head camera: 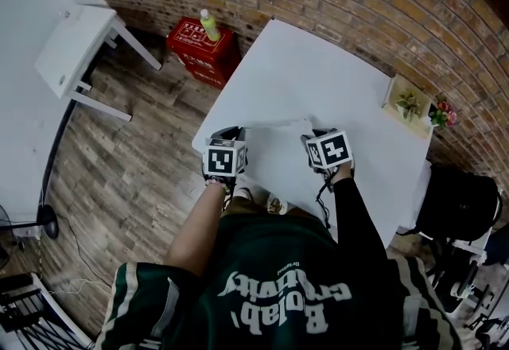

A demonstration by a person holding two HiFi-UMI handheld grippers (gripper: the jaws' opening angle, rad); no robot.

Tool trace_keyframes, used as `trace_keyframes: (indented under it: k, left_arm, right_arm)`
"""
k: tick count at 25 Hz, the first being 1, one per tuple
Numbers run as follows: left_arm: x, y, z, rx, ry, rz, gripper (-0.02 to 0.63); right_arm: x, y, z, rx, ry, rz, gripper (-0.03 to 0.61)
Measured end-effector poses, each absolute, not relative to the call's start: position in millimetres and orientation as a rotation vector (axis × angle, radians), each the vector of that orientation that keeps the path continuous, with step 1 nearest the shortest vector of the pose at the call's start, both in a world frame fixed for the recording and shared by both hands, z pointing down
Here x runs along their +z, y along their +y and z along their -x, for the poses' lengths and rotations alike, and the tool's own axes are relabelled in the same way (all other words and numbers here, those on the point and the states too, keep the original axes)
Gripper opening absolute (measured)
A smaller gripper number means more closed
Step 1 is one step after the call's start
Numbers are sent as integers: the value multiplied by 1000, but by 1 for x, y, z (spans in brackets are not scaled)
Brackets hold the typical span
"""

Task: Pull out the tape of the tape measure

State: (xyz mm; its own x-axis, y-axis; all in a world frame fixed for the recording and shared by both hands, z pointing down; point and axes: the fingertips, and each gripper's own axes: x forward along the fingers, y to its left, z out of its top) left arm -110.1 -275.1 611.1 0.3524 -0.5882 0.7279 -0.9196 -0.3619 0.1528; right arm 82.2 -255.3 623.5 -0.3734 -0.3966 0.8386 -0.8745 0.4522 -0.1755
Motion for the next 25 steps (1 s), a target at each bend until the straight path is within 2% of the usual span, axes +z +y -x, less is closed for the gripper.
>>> trace_keyframes:
  k: [25]
  left_arm:
    - [611, -276, 143, 763, -1376, -2013, 40]
  right_arm:
    - [625, -254, -87, 836, -1945, -1089, 150]
